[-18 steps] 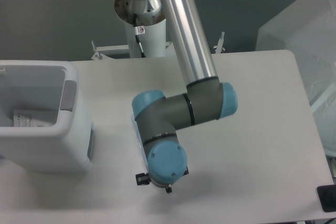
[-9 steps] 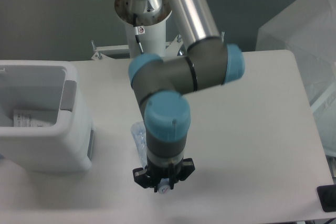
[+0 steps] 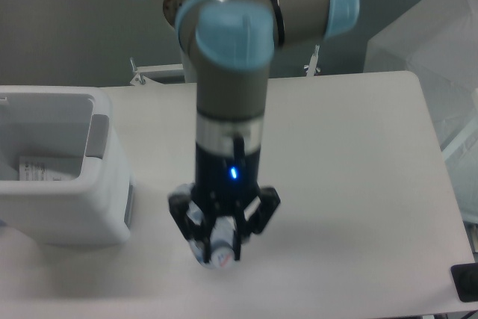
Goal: Place the trash in the trash can
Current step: 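Lift the bottle and carry it over the trash bin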
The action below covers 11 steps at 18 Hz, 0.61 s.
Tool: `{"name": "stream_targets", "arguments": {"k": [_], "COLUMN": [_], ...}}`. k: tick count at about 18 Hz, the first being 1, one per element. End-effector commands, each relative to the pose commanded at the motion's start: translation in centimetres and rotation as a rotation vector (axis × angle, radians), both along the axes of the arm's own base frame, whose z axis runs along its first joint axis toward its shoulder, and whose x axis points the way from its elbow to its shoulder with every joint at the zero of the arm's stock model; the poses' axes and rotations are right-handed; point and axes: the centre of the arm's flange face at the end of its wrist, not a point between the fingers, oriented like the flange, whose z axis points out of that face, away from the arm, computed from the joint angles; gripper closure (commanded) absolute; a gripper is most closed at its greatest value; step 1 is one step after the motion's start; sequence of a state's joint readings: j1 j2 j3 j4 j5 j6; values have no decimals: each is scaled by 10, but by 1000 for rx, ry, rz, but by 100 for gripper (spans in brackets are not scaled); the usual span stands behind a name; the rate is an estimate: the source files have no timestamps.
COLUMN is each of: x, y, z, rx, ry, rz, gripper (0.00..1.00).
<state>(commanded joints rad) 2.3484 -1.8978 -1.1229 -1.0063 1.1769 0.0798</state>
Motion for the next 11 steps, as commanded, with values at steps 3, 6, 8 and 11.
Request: {"name": "stream_targets", "arguments": {"k": [3,6,8,11], "x": [8,18,34,52], "y": [-17,-23,-32,-36], "z": [34,52,71,86], "rx": [89,155,179,219], "ry": [3,8,28,26], "rz": [-57,-102,-112,-154], "gripper": [86,86,86,86]}}
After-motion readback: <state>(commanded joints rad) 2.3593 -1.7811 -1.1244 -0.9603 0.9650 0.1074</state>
